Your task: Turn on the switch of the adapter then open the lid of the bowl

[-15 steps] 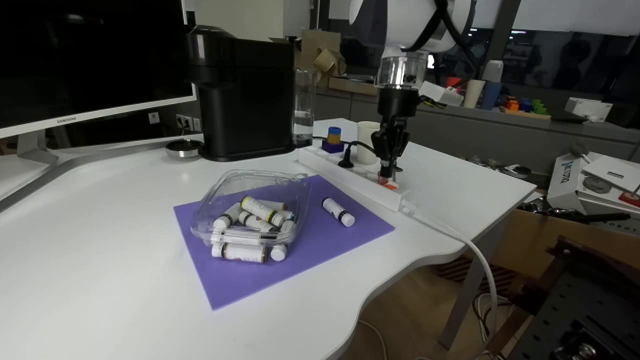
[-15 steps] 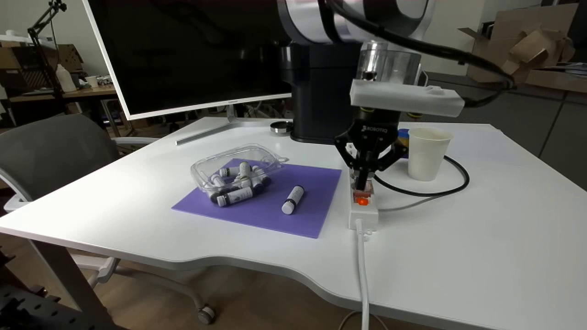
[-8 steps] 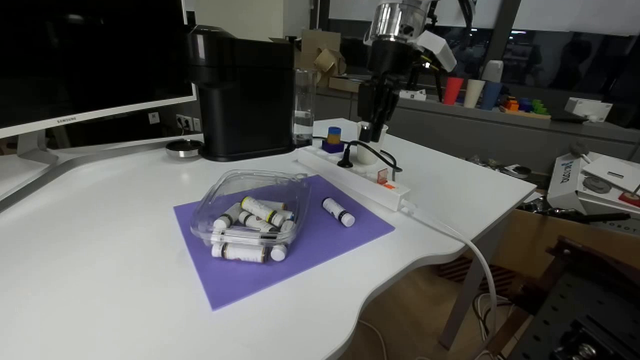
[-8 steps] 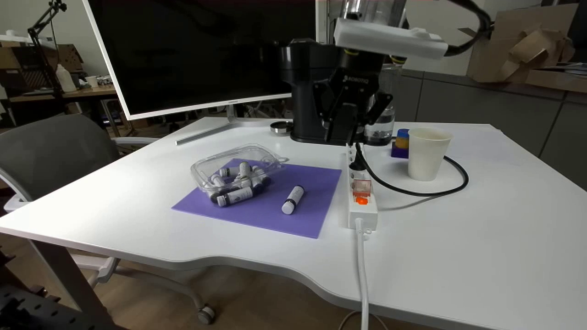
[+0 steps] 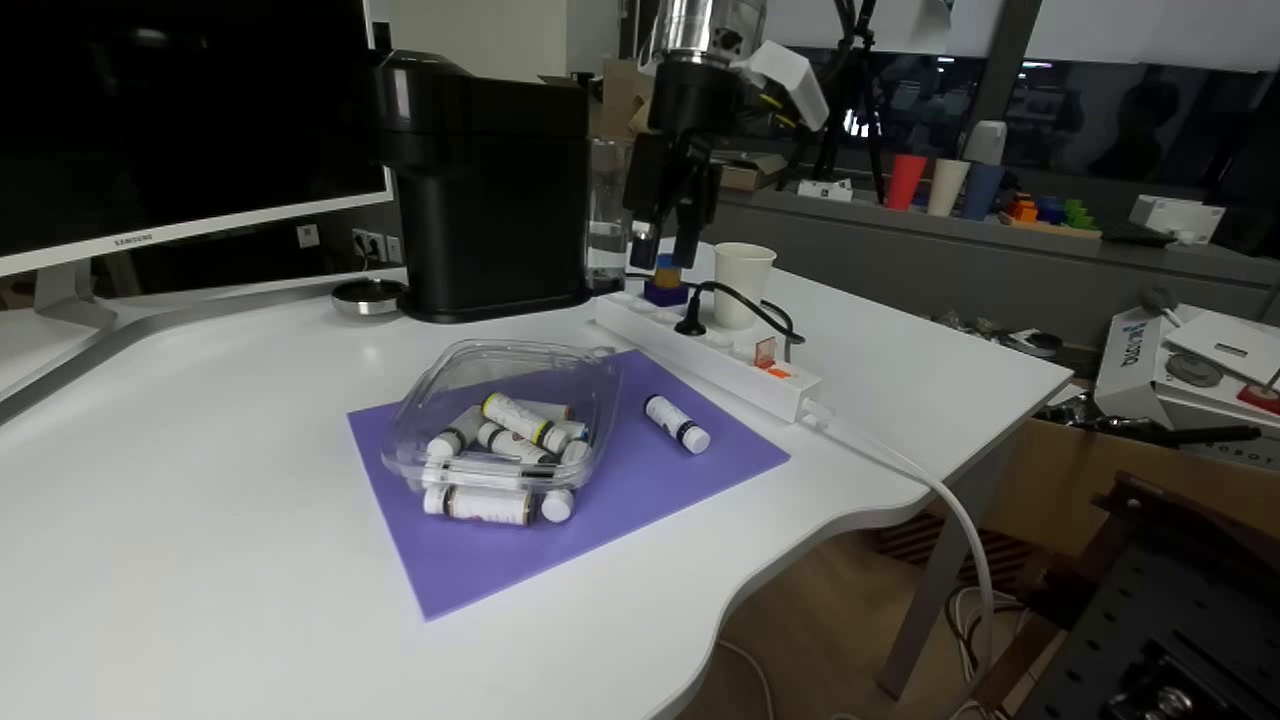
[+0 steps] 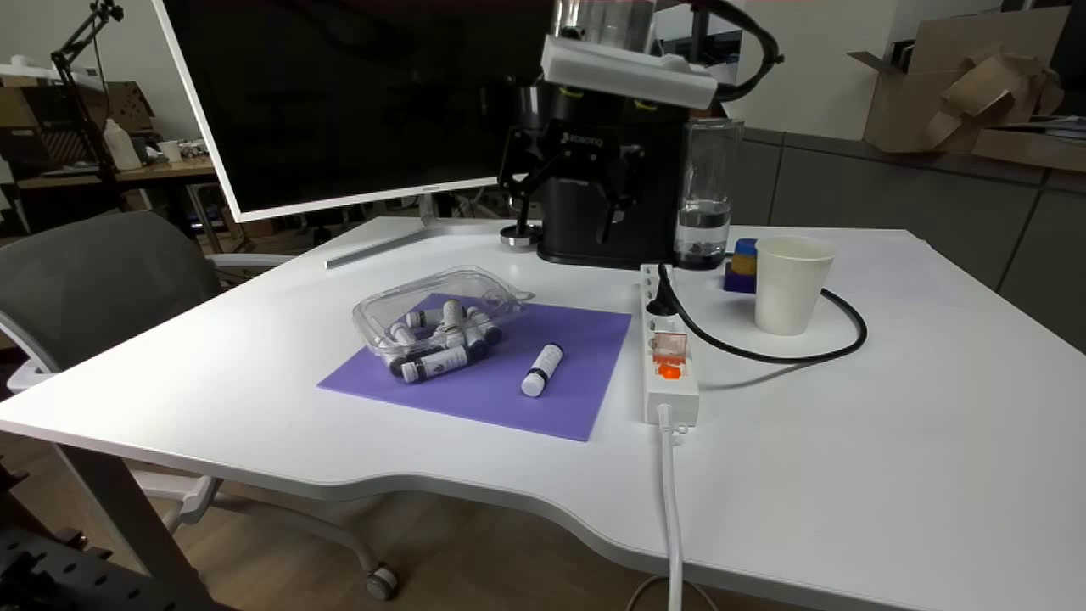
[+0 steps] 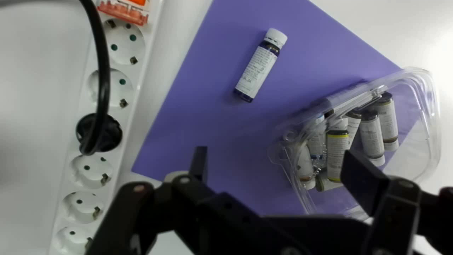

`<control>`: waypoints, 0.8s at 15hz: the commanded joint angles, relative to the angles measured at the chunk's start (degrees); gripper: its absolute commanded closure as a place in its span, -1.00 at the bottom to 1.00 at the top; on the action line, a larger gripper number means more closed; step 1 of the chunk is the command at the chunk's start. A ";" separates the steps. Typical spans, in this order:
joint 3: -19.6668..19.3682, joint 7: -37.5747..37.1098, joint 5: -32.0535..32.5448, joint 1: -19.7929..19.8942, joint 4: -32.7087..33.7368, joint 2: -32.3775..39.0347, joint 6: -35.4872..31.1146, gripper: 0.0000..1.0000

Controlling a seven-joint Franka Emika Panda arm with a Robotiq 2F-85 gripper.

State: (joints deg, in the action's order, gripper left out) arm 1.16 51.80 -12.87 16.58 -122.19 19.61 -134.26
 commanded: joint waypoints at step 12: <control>1.67 -3.31 1.28 -4.47 5.48 9.24 -3.65 -1.00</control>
State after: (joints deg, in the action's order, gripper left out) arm 2.53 49.14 -12.63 11.28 -117.03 28.22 -138.39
